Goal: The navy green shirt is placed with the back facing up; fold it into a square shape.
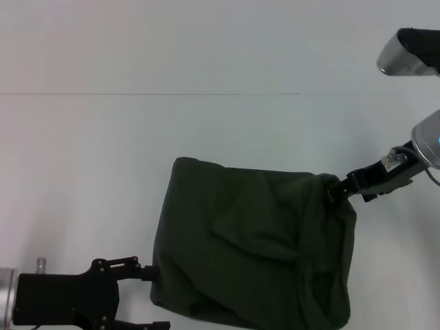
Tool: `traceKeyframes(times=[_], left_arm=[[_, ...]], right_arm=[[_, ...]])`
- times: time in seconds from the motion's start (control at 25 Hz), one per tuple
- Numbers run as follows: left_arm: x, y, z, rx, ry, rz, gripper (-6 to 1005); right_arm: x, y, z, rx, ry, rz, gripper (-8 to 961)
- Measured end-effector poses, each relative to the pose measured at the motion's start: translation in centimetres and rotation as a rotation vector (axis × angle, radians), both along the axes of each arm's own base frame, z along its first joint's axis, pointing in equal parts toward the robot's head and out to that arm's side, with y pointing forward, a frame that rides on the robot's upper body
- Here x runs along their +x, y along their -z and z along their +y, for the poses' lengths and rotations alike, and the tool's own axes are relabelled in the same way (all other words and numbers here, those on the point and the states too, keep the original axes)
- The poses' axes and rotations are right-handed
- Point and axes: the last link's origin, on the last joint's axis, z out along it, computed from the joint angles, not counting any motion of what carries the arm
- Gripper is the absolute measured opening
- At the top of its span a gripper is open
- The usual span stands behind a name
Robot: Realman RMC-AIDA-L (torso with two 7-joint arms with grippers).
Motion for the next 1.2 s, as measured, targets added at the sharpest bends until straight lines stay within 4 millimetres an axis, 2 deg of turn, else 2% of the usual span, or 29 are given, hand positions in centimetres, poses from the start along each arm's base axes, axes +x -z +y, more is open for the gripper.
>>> traceKeyframes(times=[0.44, 0.72, 0.84, 0.96, 1.2], left_arm=[[0.0, 0.1, -0.1, -0.002, -0.004, -0.003, 845], [0.1, 0.4, -0.2, -0.002, -0.01, -0.013, 841], [0.3, 0.5, -0.1, -0.001, -0.009, -0.019, 839], [0.4, 0.4, 0.1, 0.008, -0.014, -0.027, 838], [0.3, 0.3, 0.5, 0.033, -0.066, -0.04, 834]], right_arm=[[4.3, -2.2, -1.0, 0.102, 0.09, 0.103, 912], [5.7, -2.6, -1.6, 0.127, 0.103, 0.127, 913], [4.7, -3.1, -1.9, 0.108, 0.066, 0.209, 913], [2.9, -4.6, -1.9, 0.089, 0.01, 0.285, 914], [-1.0, -7.7, -1.2, 0.108, -0.154, 0.323, 913]])
